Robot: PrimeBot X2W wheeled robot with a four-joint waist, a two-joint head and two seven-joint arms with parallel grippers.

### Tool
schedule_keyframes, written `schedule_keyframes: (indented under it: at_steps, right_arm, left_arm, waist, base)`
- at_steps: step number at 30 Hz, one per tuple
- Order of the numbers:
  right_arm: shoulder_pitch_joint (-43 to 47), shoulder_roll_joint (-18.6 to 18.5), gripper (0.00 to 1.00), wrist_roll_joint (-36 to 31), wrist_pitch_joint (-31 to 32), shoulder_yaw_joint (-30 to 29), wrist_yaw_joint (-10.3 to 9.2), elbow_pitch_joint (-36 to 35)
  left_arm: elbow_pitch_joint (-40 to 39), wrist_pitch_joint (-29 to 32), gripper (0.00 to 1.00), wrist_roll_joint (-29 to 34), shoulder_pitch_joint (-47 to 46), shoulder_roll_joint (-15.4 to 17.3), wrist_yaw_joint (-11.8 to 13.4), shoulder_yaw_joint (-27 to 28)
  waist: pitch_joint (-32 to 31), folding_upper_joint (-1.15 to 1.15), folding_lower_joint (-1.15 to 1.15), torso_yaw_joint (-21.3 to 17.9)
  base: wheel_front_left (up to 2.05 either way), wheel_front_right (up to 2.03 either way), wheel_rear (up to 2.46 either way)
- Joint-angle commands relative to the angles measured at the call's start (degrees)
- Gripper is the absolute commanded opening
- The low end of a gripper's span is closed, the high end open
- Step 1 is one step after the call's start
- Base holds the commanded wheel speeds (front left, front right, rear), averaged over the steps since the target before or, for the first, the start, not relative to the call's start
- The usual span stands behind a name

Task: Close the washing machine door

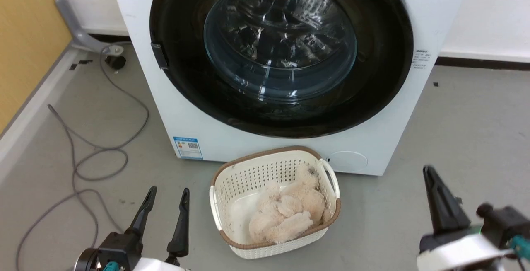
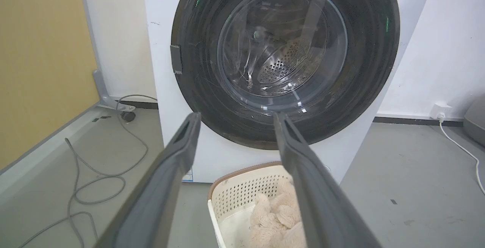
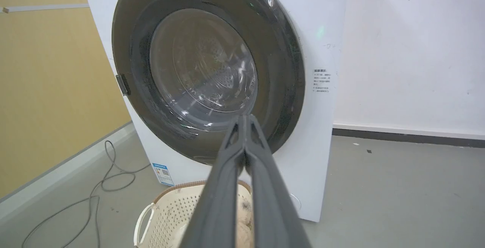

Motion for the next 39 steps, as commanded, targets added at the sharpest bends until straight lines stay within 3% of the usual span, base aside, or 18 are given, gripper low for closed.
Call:
schedule_keyframes:
  at_steps: [1,4,5,6,14,35,36,39]
  right_arm:
    - [1.7,0.9,0.00,-1.1,-0.1,-0.4,-0.04,-0.6]
    - [4.2,3.1,0.00,-3.2,0.1,-1.8,-0.04,-1.4]
    - [4.8,3.7,0.19,-3.9,0.0,-2.1,-0.04,-1.7]
    - [5.5,4.2,1.00,-4.5,0.0,-2.6,-0.04,-1.9]
    - [8.7,6.3,1.00,-6.4,-0.6,-4.0,-0.04,-1.9]
    - [7.7,6.7,1.00,-6.3,-1.2,-4.2,-0.04,-0.3]
    - [7.6,6.7,0.00,-6.2,-1.2,-4.2,-0.04,-0.3]
    - [7.9,6.4,0.00,-6.4,-0.6,-4.1,0.01,-0.4]
  left_arm:
    - [0.0,-0.3,1.00,0.5,0.9,-0.2,0.3,0.3]
    - [0.2,-0.3,1.00,0.6,1.3,-0.3,0.3,0.4]
    - [0.4,-0.3,1.00,0.8,1.4,-0.3,0.2,0.5]
    - [0.6,-0.3,1.00,0.9,1.4,-0.3,0.2,0.5]
    - [1.0,-0.3,1.00,1.2,2.0,-0.6,0.7,0.2]
    - [1.6,-0.3,1.00,2.2,1.4,-0.7,0.9,0.6]
    - [1.5,-0.3,0.00,2.2,1.3,-0.7,0.9,0.6]
    - [1.7,0.1,0.00,2.0,1.3,-0.7,0.6,0.5]
  waist:
    - [-0.4,0.00,0.01,-0.3]
    - [-0.6,0.00,0.01,-0.5]
    - [-0.7,0.00,0.01,-0.5]
    - [-0.8,0.00,0.01,-0.6]
    - [-1.1,0.00,0.01,-0.5]
    - [-1.0,0.00,0.01,-0.4]
    - [-0.9,0.00,0.01,-0.4]
    - [-0.9,0.00,0.01,-0.4]
  base:
    - [0.00,0.00,0.00]
    - [0.00,0.00,0.00]
    - [0.00,0.00,0.00]
    - [0.00,0.00,0.00]
    - [0.00,0.00,0.00]
    - [0.00,0.00,0.00]
    - [0.00,0.00,0.00]
    - [0.00,0.00,0.00]
